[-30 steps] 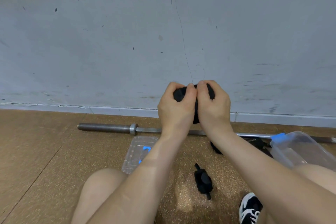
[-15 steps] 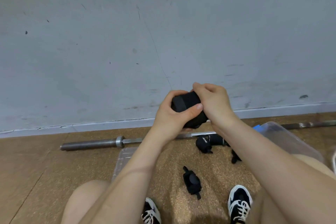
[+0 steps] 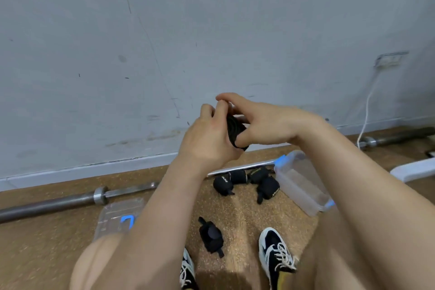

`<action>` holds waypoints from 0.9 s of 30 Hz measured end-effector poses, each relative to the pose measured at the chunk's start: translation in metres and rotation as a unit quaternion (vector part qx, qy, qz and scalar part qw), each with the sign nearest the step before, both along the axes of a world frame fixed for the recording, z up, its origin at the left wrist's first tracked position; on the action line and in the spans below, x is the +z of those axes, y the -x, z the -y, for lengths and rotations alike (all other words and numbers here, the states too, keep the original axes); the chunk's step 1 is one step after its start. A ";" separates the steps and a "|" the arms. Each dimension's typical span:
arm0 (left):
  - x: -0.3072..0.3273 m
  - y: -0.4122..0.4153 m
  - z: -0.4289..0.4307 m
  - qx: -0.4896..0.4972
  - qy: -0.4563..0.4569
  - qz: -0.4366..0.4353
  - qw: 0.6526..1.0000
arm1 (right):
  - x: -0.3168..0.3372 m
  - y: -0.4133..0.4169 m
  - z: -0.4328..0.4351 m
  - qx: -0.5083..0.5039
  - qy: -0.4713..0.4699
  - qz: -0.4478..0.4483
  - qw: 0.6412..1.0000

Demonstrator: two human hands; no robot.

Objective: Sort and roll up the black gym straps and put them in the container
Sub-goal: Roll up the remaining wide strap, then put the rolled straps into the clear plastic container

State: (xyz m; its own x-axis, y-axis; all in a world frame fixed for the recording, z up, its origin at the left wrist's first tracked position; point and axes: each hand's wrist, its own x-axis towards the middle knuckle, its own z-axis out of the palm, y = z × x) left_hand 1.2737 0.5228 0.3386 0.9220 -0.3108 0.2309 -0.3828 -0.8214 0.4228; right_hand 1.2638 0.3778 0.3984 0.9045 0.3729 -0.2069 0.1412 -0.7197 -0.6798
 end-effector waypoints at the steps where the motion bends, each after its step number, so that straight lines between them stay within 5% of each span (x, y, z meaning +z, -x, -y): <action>1: 0.000 0.001 0.004 -0.011 0.002 0.004 1.000 | 0.002 -0.001 0.007 0.017 0.016 -0.003 1.000; 5: -0.009 0.008 0.024 -0.080 -0.019 0.022 0.996 | -0.003 -0.011 0.036 0.060 0.051 -0.043 0.996; 14: -0.060 -0.016 0.079 -0.137 -0.011 -0.036 0.990 | -0.100 -0.042 0.109 0.002 -0.096 -0.134 0.986; 20: -0.128 -0.062 0.133 -0.087 0.147 -0.146 0.974 | -0.156 -0.076 0.172 -0.112 -0.071 -0.071 0.989; 27: -0.288 -0.097 0.171 -0.145 -0.105 -0.237 0.955 | -0.292 -0.080 0.255 -0.391 -0.187 -0.136 0.891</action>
